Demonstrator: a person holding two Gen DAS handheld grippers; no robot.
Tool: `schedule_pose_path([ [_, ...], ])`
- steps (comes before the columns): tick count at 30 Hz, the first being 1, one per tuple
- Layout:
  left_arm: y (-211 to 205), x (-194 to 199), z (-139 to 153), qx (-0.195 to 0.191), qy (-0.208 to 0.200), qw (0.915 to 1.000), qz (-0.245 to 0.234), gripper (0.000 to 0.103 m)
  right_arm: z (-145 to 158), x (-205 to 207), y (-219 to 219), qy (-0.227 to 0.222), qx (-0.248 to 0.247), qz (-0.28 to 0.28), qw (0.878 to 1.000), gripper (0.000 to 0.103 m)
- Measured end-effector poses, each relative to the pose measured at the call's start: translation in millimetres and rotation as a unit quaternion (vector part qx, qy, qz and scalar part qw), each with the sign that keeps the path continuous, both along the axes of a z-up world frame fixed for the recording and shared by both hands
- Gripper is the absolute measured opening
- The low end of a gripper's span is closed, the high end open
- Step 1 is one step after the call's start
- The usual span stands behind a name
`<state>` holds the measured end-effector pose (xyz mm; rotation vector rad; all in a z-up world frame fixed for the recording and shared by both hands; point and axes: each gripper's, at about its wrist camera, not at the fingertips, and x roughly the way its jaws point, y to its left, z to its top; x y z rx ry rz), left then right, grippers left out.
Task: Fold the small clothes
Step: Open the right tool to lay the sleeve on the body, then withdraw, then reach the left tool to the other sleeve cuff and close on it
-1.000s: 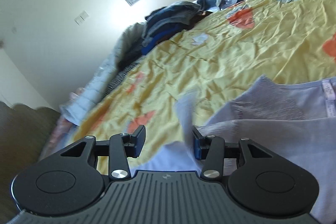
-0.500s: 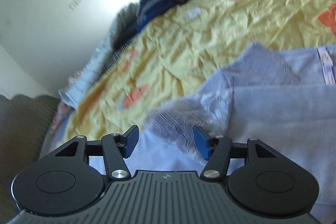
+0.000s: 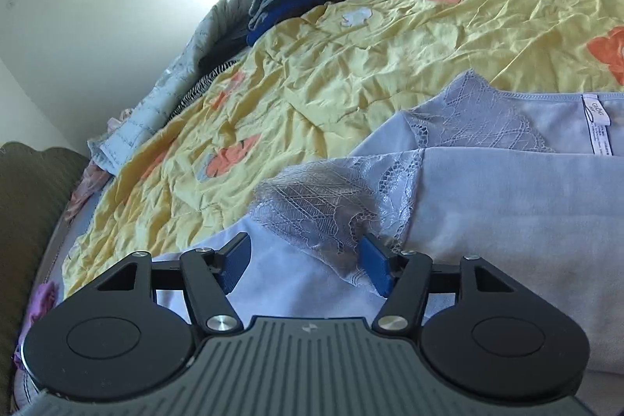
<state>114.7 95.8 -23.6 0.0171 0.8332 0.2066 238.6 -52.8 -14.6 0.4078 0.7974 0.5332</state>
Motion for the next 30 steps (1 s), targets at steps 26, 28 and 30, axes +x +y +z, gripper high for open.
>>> schedule_pose_path([
  [26,40,-3,-5,-0.07,-0.019,0.9968,0.034,0.103,22,-122,-46,-0.19,-0.231,-0.053,0.953,0.092],
  [28,57,-8,-3,-0.105,-0.039,0.9924,0.05,0.103,21,-128,-50,-0.195,-0.231,-0.049,0.952,0.093],
  [30,75,-11,-2,-0.132,-0.053,0.9872,0.071,0.103,19,-130,-57,-0.188,-0.221,-0.048,0.956,0.093],
])
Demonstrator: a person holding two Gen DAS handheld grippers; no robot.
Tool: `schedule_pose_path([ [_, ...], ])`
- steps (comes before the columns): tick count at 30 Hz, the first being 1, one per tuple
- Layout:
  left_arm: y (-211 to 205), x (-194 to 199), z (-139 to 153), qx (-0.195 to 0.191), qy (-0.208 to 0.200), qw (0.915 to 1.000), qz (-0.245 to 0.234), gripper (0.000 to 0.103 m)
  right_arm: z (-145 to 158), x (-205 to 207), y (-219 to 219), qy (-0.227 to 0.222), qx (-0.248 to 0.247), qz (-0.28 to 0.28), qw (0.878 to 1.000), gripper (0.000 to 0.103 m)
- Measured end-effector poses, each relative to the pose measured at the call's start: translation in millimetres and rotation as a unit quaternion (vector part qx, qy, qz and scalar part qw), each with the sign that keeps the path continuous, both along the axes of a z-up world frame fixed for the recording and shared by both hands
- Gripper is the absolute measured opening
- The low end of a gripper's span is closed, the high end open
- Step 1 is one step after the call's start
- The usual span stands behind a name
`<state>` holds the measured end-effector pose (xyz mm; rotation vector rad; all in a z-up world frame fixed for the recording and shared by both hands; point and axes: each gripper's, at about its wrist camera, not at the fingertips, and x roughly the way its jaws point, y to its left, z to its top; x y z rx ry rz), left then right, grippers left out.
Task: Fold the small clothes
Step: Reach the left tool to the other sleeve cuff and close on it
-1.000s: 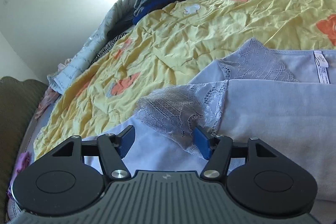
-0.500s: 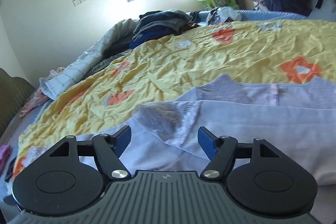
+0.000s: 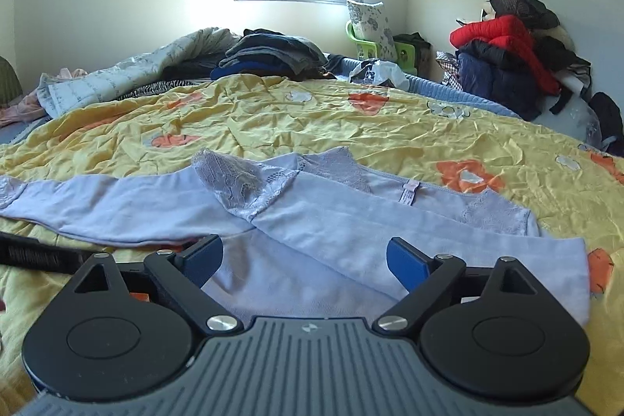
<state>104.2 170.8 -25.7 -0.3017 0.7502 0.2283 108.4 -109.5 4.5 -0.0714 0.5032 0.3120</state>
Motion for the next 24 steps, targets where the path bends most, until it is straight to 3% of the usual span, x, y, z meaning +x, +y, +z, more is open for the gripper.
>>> schedule_pose_path([
  [6,52,-9,-1,-0.066,-0.027,0.9962,0.05,0.103,-2,-6,-9,0.01,0.017,-0.012,1.0,0.093],
  [9,81,-21,-3,-0.139,-0.064,0.986,0.067,0.103,-1,-9,-12,0.005,0.018,-0.016,1.0,0.094],
  [11,101,-31,-8,-0.211,-0.094,0.9694,0.084,0.103,0,-10,-13,0.005,0.022,-0.019,1.0,0.095],
  [14,129,-41,-21,-0.315,-0.135,0.9333,0.108,0.103,-1,-11,-14,0.005,0.026,-0.023,0.999,0.095],
  [16,143,-46,-26,-0.355,-0.165,0.9115,0.124,0.103,-1,-11,-15,0.004,0.026,-0.025,0.999,0.095],
  [22,164,-51,-32,-0.367,-0.246,0.8816,0.165,0.103,-2,-11,-17,0.008,0.035,-0.028,0.999,0.095],
  [24,166,-46,-31,-0.364,-0.253,0.8803,0.168,0.103,-3,-11,-18,0.008,0.037,-0.03,0.999,0.095],
])
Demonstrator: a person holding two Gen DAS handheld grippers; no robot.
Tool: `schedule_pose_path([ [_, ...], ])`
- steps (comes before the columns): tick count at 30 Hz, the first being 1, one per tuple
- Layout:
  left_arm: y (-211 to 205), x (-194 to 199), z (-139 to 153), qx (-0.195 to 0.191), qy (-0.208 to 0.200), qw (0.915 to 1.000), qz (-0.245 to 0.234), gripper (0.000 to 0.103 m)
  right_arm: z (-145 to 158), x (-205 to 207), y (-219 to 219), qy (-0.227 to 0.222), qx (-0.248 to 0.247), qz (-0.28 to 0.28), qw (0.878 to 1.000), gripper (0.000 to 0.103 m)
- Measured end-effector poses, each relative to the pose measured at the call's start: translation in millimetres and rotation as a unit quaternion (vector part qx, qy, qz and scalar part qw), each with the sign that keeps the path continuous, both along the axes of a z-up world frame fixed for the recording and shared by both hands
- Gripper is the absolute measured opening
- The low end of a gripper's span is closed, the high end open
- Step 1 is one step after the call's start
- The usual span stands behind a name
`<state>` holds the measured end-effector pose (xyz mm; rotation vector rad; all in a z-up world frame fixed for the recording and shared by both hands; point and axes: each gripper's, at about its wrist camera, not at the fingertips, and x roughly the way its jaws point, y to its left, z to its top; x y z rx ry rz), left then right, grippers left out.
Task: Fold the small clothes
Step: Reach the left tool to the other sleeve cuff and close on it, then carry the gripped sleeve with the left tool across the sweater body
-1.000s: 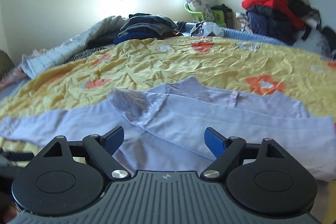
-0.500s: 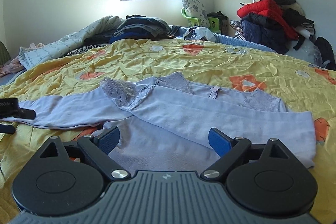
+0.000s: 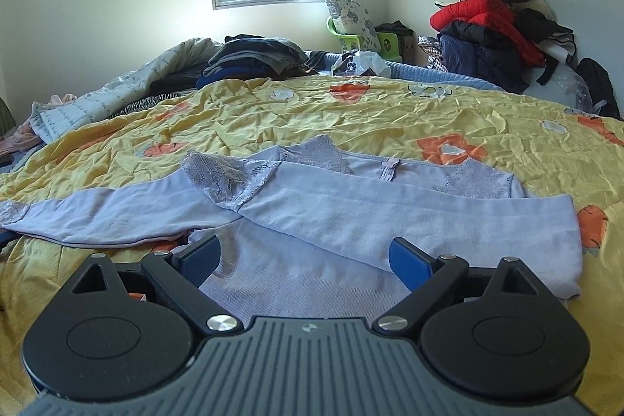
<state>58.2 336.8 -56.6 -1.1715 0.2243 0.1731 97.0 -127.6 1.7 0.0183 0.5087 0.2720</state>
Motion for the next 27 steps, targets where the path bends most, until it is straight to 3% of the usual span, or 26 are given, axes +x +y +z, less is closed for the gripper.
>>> schedule_pose_path([
  [10,4,27,6,0.017,0.043,0.9985,0.029,0.102,-1,-4,-3,0.003,-0.005,-0.005,1.0,0.095],
  [12,4,31,5,0.023,0.052,0.9977,0.037,0.094,0,-6,-5,0.0,-0.007,-0.006,1.0,0.095],
  [14,6,32,0,0.024,0.063,0.997,0.038,0.057,2,-7,-7,-0.001,-0.008,-0.006,1.0,0.095],
  [15,9,34,-5,0.015,0.066,0.997,0.036,0.048,2,-7,-8,-0.002,-0.008,-0.007,1.0,0.095],
  [16,12,34,-12,0.005,0.074,0.9965,0.039,0.03,2,-8,-9,-0.003,-0.008,-0.008,1.0,0.095],
  [17,14,34,-16,-0.001,0.079,0.9958,0.045,0.02,3,-8,-10,-0.003,-0.008,-0.009,1.0,0.095],
  [20,17,31,-22,-0.003,0.08,0.9956,0.048,0.011,1,-8,-14,-0.001,-0.007,-0.014,1.0,0.095],
  [27,6,27,-14,0.052,0.086,0.9931,0.06,0.006,-2,-9,-18,0.002,-0.007,-0.017,1.0,0.095],
])
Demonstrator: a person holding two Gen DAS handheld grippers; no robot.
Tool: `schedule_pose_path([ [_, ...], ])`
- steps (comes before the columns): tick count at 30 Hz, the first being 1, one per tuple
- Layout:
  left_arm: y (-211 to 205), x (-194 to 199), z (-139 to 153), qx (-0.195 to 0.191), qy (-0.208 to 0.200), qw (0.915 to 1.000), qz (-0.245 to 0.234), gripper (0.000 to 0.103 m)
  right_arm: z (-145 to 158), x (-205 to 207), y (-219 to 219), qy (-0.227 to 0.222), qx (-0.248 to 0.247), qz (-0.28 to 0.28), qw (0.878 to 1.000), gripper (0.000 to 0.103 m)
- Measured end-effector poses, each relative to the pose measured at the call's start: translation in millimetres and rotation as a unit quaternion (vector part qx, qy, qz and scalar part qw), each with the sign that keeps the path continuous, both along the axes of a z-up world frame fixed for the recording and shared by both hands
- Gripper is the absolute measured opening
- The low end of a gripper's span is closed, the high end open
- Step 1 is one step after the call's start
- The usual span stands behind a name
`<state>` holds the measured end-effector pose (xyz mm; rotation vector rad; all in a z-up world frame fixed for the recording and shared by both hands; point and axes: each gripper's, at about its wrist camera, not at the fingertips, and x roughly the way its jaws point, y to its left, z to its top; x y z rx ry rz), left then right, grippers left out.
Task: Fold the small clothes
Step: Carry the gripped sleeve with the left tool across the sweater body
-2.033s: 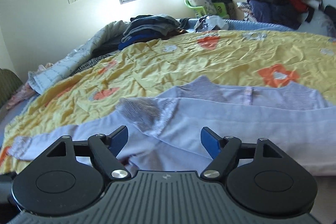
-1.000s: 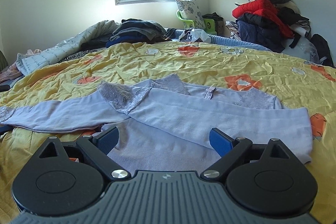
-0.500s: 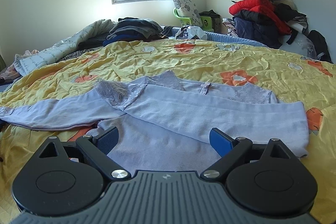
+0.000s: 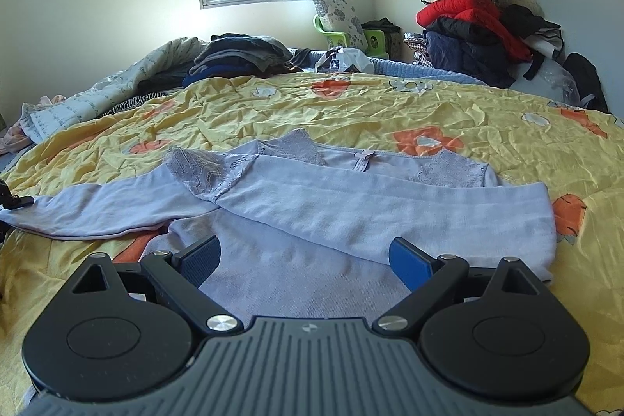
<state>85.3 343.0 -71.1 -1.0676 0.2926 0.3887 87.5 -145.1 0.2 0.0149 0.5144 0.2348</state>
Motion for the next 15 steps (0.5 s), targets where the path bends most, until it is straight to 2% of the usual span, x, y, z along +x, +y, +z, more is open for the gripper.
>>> schedule_pose_path([
  [7,-20,2,27,0.092,0.005,0.9957,-0.006,0.005,0,0,-12,-0.001,0.005,-0.018,1.0,0.095],
  [15,-47,15,59,0.152,-0.008,0.988,-0.025,0.005,-1,-3,-29,-0.003,0.013,-0.046,0.999,0.095],
])
